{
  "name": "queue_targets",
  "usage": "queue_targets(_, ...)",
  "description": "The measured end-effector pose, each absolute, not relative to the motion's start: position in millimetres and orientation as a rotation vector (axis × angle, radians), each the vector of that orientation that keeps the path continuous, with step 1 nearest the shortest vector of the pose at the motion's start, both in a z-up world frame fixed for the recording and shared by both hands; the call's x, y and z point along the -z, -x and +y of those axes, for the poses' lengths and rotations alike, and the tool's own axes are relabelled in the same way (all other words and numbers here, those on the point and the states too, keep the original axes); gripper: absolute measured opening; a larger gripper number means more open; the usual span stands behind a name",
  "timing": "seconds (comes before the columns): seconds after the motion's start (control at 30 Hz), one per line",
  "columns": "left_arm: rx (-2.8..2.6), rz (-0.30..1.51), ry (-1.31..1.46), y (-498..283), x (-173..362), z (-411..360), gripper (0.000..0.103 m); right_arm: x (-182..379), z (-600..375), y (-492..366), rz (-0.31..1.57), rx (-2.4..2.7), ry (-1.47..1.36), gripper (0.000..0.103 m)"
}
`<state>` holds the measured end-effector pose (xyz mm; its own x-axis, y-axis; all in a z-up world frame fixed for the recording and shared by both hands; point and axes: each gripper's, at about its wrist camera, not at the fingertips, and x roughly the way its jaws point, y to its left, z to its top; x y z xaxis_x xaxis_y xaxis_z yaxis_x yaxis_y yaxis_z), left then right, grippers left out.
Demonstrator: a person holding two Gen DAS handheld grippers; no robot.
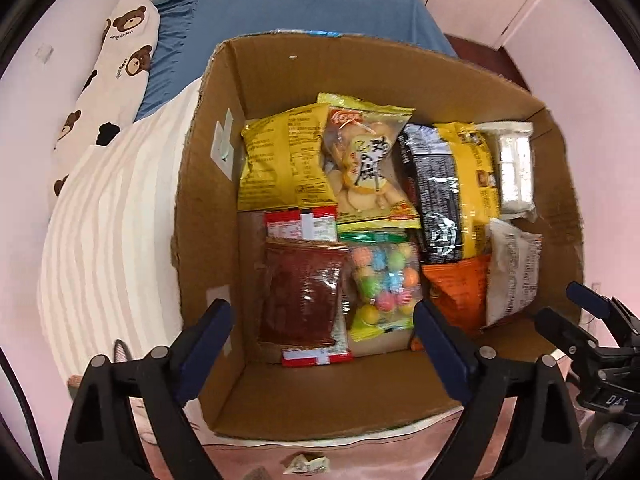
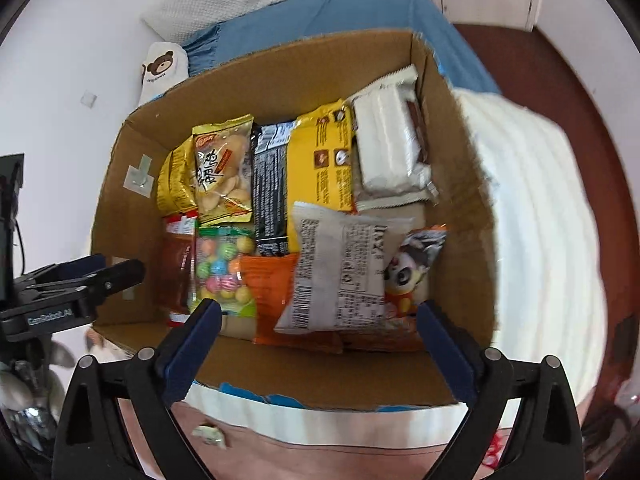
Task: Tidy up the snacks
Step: 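Open both tools to drop the packets into the box and withdraw, then lower the right tool toward the small red packet while the left approaches the white packet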
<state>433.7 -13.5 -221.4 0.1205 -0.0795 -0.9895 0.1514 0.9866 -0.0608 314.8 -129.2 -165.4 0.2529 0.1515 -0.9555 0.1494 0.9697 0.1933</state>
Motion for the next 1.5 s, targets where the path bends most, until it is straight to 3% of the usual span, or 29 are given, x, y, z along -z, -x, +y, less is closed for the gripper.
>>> queue_targets(0.63,0.115,1.097,-0.008,-340.6,137.5,-17.7,0.092,88.9,-120.3,-248.4,1.107,0.072,-0.106,0.101)
queue_targets(1.3,0.105,0.902,-0.045,-244.3,75.5,-17.9,0.092,13.5,-98.5,-142.6,0.875,0.071,-0.075,0.101)
queue_targets(1.5,0.088,0.942,-0.027,-233.2,92.6,-13.5,0.092,21.7,-118.1,-123.9,0.866,0.030,-0.188,0.101)
